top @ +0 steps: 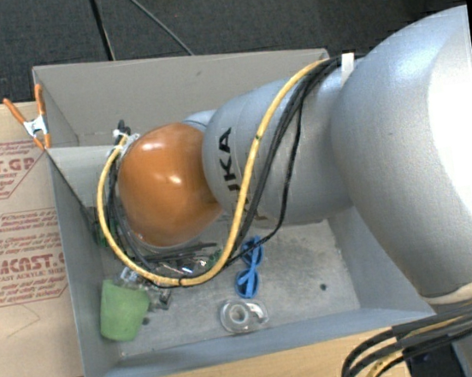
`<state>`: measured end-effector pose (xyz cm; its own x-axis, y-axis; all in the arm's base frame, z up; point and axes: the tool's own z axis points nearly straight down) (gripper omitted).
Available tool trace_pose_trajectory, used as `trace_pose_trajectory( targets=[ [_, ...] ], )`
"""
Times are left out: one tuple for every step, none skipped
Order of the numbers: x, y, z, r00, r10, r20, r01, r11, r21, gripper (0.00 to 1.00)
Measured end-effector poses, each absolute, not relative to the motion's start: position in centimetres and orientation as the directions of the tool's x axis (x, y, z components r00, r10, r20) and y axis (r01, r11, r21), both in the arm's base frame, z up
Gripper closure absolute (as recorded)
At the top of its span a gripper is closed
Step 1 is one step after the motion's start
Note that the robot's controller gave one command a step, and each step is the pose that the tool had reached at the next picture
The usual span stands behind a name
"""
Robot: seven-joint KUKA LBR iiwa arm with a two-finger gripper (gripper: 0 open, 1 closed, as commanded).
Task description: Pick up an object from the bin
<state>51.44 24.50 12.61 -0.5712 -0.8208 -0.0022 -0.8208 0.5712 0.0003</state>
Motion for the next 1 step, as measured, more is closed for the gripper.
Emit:
trace_pose_trajectory(
  targets=[
    [51.56,24.64,18.40,-0.572,-0.820,-0.007,-0.820,0.572,-0.003,1.00]
  ],
)
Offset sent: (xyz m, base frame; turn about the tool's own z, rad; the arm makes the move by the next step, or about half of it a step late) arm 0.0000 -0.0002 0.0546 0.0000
